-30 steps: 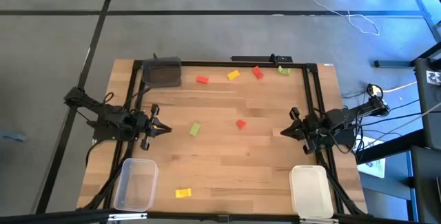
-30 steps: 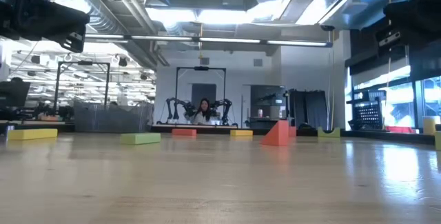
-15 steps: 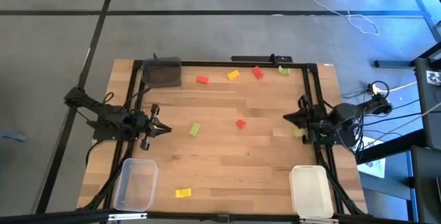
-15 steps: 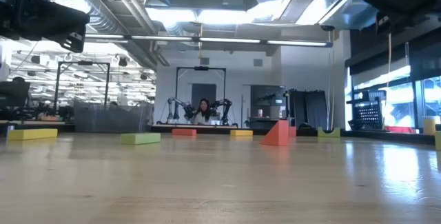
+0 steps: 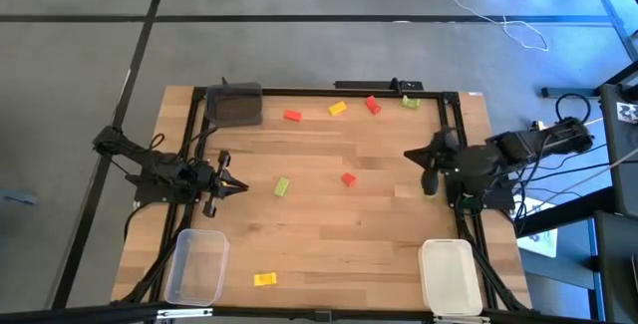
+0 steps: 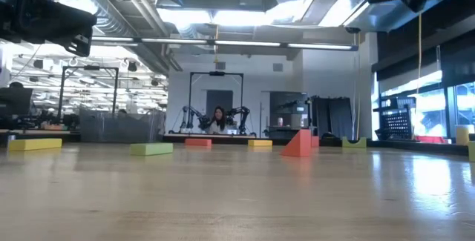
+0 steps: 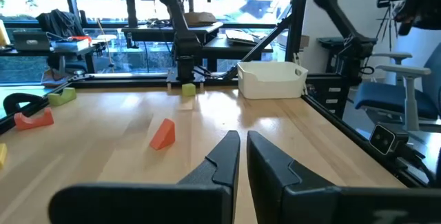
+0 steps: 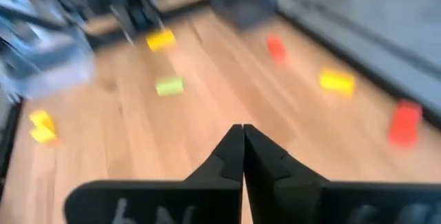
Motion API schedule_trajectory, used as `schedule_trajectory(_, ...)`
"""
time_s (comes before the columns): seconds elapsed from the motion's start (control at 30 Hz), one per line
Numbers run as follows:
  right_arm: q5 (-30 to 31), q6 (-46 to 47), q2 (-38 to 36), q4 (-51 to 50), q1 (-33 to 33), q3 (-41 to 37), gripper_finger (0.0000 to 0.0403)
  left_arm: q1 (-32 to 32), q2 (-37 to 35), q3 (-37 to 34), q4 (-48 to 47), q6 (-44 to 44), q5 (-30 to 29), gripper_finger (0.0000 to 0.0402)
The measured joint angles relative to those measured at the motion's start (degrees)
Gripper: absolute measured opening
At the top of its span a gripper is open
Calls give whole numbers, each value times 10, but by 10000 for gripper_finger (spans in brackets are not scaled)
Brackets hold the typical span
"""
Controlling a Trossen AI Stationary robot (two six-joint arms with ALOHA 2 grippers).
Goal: Sort & place blocks by color
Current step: Put the bottom orange block into the white bin
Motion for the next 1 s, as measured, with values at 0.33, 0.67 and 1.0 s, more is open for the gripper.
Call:
schedule_trajectory(0.33, -161, 102, 133, -151, -85, 111, 50, 0, 0, 0, 0, 15, 0, 22)
schedule_trajectory(0.67, -222, 9, 229, -104, -134, 116, 131, 0, 0, 9, 11, 1, -79, 22)
schedule_trajectory(1.0, -256, -107, 328, 81, -136, 116, 173, 0, 0, 34, -17, 16, -89, 22)
